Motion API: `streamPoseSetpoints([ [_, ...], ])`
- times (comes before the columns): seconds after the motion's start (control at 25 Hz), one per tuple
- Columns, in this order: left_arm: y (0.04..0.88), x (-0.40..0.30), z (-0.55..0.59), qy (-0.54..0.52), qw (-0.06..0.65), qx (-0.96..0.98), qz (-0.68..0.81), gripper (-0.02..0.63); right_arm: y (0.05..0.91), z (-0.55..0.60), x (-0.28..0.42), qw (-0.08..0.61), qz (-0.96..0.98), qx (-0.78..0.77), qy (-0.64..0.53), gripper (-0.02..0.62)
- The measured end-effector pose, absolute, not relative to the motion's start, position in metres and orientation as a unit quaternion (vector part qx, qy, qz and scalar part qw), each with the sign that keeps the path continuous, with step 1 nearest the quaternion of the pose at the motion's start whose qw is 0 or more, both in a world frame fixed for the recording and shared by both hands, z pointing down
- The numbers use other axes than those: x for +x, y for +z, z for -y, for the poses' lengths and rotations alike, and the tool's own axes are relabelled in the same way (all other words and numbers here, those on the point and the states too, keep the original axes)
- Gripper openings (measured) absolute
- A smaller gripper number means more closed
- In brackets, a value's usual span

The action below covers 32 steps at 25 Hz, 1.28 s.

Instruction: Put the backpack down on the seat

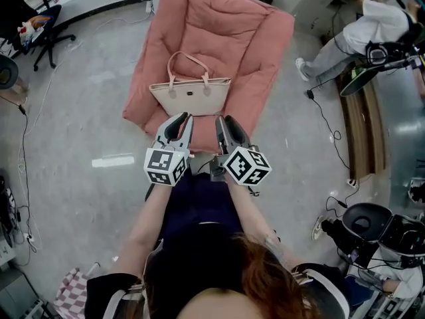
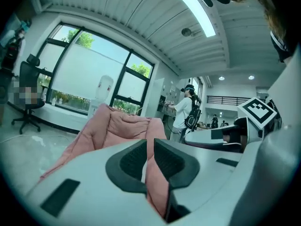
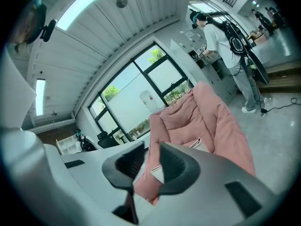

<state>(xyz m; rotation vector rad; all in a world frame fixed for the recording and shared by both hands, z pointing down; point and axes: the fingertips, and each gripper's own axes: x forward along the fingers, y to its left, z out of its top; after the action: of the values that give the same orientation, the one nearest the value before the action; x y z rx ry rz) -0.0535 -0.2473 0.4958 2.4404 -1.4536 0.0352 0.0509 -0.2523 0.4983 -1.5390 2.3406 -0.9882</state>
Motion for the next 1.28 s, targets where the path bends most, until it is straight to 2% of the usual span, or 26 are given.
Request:
streamPoseSetpoints([
  [0.04, 0.490, -0.054, 0.244, 0.012, 0.141, 0.850, 0.507, 0.060, 0.492, 0.249, 0.052, 0.087, -0.789, -0.520, -0.316, 0.062],
  [0.12, 0.475, -0.051, 0.239, 0.014, 0.118, 0.855, 0.505, 0.039, 0.475, 0.243, 0.050, 0.083, -0.807, -0.518, -0.272, 0.043],
  [0.32, 0.448, -0.034, 0.230, 0.021, 0.101, 0.864, 0.492, 0.020, 0.433, 0.228, 0.038, 0.072, -0.848, -0.498, -0.165, 0.038],
  [1.28, 0.436, -0.026, 0.191, 0.002, 0.104, 0.866, 0.489, 0.020, 0.434, 0.196, 0.046, 0.061, -0.838, -0.511, -0.181, 0.034],
])
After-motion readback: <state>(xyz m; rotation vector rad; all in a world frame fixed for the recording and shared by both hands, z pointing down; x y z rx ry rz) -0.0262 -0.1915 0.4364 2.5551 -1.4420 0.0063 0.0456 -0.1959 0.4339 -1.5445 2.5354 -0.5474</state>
